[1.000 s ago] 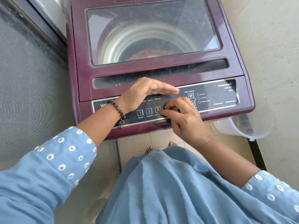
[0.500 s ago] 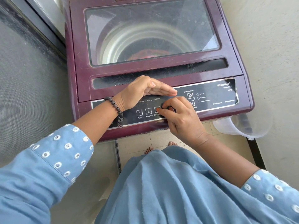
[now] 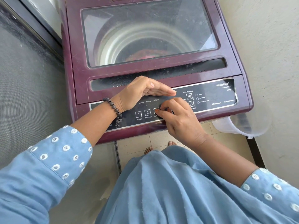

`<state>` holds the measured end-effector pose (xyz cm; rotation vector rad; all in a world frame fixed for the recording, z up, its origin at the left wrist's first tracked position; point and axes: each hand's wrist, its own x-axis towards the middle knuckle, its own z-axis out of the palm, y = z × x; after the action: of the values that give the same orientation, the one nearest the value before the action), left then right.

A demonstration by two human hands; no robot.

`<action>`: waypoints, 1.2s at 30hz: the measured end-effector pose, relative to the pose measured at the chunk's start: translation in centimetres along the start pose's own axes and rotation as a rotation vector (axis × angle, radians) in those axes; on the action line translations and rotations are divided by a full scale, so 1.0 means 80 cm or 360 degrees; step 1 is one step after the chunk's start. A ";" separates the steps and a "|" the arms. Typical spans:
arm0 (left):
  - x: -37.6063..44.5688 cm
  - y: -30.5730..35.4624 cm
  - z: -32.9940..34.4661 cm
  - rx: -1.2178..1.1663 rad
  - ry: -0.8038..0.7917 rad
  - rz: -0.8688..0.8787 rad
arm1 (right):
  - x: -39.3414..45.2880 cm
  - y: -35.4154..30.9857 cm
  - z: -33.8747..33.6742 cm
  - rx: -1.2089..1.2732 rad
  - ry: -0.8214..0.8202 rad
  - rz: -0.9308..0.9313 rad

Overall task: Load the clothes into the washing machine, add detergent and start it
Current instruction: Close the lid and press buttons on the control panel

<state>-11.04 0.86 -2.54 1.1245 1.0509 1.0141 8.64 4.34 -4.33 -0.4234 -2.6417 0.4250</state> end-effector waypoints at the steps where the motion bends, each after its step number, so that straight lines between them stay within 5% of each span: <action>1: 0.000 0.000 0.000 0.0000 0.0001 0.0002 | 0.001 0.000 0.000 -0.0005 0.0000 -0.0005; 36: -0.004 0.002 0.006 -0.0002 0.0078 -0.0011 | 0.001 0.000 -0.003 0.0050 -0.0013 0.0058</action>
<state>-10.64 0.51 -2.31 1.0994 1.0923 1.0411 8.65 4.44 -4.11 -0.4616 -2.6352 0.4805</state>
